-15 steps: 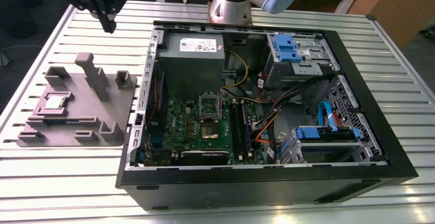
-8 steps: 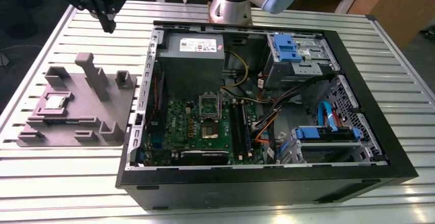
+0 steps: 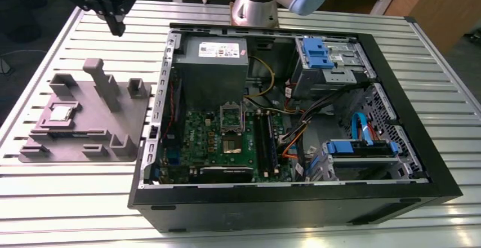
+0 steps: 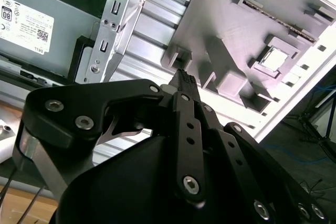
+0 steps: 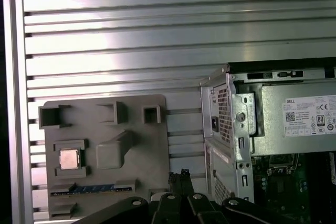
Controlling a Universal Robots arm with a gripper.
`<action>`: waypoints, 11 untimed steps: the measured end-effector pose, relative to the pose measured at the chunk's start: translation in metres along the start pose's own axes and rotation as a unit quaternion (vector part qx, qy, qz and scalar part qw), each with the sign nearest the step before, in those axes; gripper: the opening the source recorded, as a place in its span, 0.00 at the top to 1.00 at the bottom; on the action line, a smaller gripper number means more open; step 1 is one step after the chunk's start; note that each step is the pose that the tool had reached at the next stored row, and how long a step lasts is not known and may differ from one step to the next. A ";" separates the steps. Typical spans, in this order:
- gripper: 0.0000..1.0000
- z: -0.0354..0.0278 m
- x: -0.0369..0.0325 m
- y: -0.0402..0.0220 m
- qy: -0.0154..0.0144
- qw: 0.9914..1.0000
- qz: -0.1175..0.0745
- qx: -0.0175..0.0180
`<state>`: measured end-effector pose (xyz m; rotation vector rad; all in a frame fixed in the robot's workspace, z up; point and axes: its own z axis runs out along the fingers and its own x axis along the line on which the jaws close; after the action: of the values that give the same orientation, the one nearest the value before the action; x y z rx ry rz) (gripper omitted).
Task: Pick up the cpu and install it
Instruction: 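Reach for the cpu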
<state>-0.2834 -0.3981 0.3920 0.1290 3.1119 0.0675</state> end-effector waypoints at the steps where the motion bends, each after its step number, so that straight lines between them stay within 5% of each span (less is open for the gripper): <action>1: 0.90 0.0000 0.0012 -0.0001 0.000 1.000 0.000 0.000; 11: 0.90 -0.0003 0.0117 -0.0010 0.000 1.000 0.000 0.000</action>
<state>-0.2952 -0.3981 0.3920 0.1290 3.1119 0.0675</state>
